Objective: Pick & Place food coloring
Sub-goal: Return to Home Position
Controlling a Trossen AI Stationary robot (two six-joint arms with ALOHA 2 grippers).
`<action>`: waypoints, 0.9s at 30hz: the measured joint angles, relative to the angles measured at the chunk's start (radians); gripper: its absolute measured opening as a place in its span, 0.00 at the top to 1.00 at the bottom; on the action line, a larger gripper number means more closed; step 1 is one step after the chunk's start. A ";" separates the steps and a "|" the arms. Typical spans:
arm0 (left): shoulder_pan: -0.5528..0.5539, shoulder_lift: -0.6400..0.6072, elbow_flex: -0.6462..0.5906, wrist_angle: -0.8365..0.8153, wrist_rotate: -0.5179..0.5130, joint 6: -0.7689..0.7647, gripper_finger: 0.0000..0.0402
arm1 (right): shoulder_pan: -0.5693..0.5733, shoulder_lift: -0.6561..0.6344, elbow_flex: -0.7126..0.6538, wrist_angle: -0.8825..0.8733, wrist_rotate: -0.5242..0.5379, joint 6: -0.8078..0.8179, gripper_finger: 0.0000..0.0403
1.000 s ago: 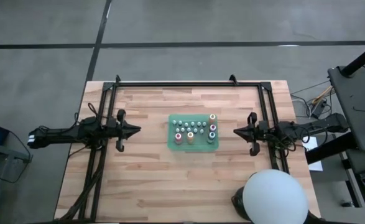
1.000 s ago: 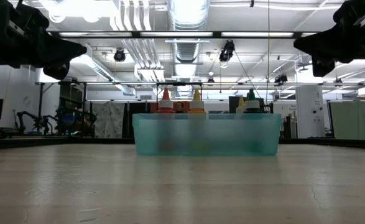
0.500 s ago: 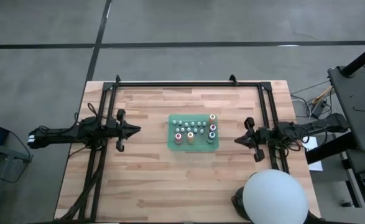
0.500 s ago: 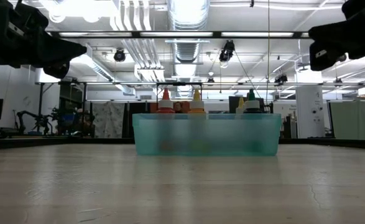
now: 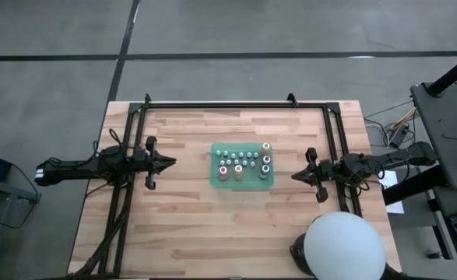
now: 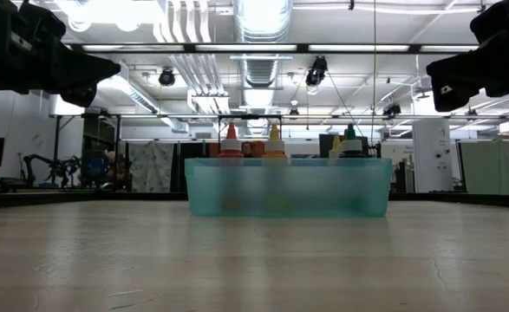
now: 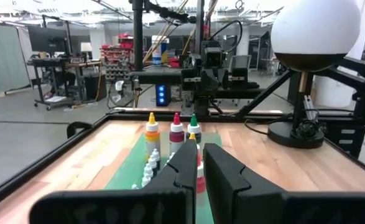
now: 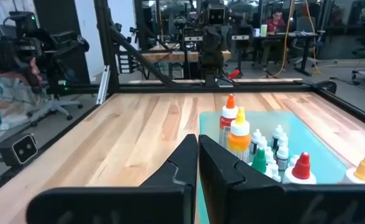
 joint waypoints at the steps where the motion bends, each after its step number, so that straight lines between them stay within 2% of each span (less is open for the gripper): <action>1: 0.000 0.000 0.000 0.000 0.000 0.007 0.99 | 0.000 0.000 0.000 -0.003 0.000 -0.001 0.98; 27: 0.000 0.000 -0.015 -0.060 0.000 0.002 0.99 | 0.000 0.002 0.000 -0.008 0.000 0.019 0.98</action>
